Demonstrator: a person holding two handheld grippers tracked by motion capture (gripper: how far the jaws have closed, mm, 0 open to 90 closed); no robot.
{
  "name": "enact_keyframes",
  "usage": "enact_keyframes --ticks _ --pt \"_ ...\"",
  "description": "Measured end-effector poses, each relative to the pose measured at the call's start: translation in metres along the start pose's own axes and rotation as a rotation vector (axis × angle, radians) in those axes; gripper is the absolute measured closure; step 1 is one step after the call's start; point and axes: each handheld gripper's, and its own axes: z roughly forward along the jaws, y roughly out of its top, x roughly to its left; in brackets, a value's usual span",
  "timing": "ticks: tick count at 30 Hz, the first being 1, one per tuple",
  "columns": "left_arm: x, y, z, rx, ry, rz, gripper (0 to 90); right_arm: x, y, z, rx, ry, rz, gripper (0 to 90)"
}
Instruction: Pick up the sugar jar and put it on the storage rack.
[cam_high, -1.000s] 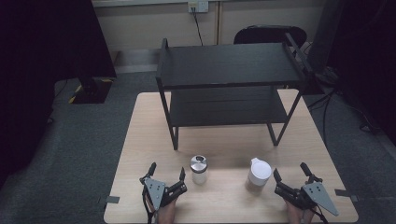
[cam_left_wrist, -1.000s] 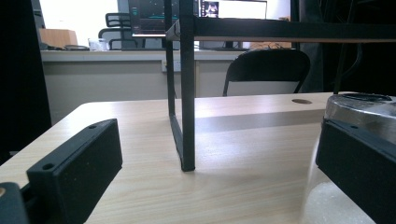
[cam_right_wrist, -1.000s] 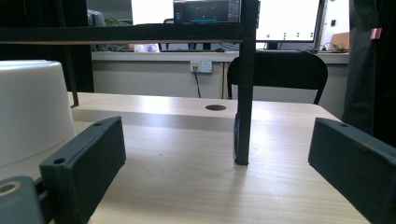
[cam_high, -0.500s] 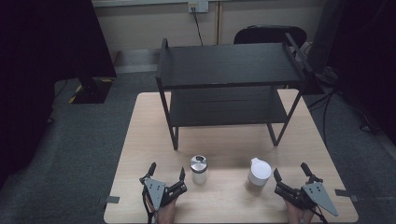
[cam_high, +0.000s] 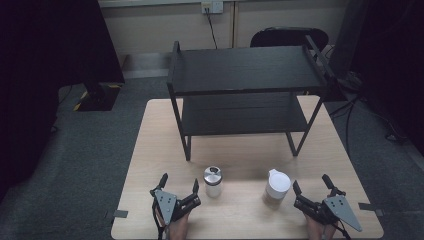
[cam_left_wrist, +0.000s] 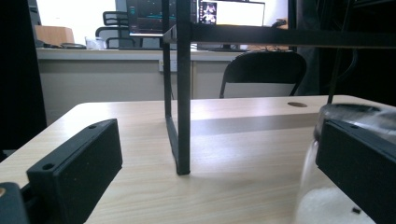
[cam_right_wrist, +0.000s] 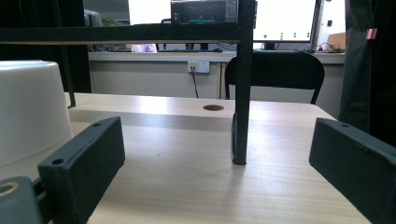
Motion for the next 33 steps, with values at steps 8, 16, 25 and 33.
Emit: enact_keyframes --ticks 8,16,25,33 --pt "0.005 0.018 -0.004 -0.001 -0.066 -0.03 0.1 0.001 0.0 0.0 0.001 -0.008 0.0 2.4" --pt "0.005 0.032 -0.007 -0.031 -0.1 -0.042 0.1 0.002 0.0 0.0 0.001 -0.009 0.0 2.4" --pt "0.004 0.042 -0.004 -0.032 -0.136 -0.042 0.1 0.002 0.0 0.0 0.001 -0.009 -0.001 2.3" --pt "0.0 0.046 0.004 -0.022 -0.178 -0.037 0.1 0.002 0.0 0.0 0.001 -0.009 0.0 2.4"
